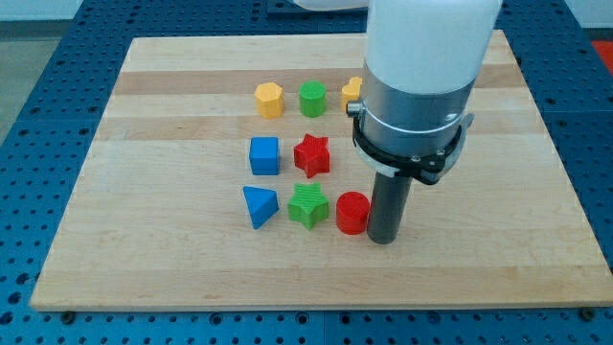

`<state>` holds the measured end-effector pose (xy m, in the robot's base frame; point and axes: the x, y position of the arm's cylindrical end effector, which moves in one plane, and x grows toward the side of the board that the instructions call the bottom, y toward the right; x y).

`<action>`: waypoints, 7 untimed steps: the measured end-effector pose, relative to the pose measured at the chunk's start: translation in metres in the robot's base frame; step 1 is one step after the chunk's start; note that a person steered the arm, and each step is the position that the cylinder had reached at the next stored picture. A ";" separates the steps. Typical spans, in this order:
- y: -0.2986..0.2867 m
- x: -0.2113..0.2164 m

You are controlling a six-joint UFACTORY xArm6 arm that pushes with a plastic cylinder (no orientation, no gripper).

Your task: Move the red circle right to the green star

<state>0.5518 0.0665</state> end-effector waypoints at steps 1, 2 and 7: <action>0.000 0.023; 0.000 0.032; -0.046 0.017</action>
